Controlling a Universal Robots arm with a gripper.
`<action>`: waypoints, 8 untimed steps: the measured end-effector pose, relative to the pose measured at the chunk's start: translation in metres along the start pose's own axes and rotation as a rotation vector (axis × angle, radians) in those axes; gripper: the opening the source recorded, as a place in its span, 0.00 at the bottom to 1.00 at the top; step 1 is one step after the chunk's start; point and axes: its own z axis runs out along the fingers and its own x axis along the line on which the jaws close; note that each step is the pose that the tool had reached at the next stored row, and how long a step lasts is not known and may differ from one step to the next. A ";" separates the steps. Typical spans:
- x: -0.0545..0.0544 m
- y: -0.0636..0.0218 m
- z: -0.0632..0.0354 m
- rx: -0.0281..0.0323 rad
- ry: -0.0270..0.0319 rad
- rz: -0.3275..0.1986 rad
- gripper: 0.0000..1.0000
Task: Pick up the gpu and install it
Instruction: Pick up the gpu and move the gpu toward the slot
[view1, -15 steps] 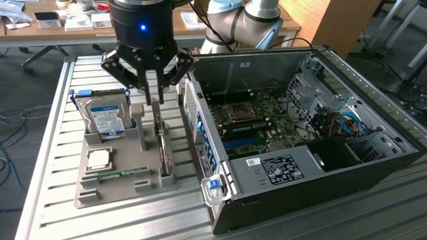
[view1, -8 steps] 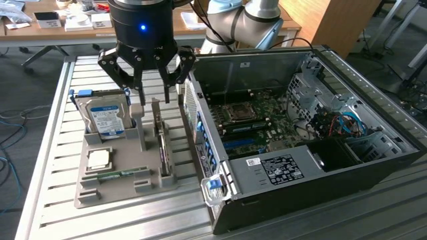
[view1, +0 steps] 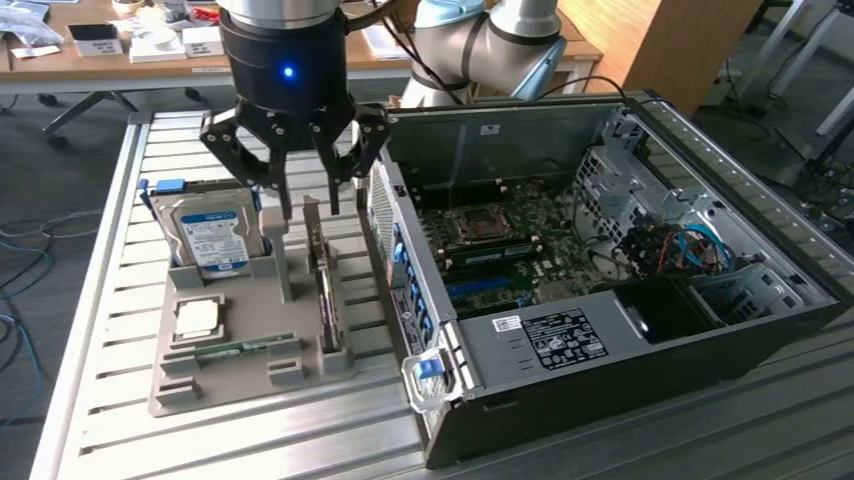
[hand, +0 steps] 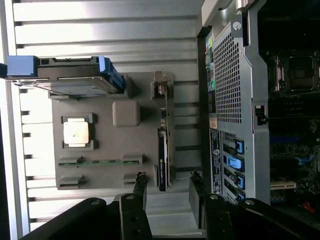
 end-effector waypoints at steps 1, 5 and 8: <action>0.000 -0.0001 0.0018 0.0000 0.0000 0.000 0.47; 0.000 -0.0003 0.0076 -0.0001 -0.0001 0.000 0.47; 0.000 -0.0005 0.0113 0.0000 0.0000 0.000 0.47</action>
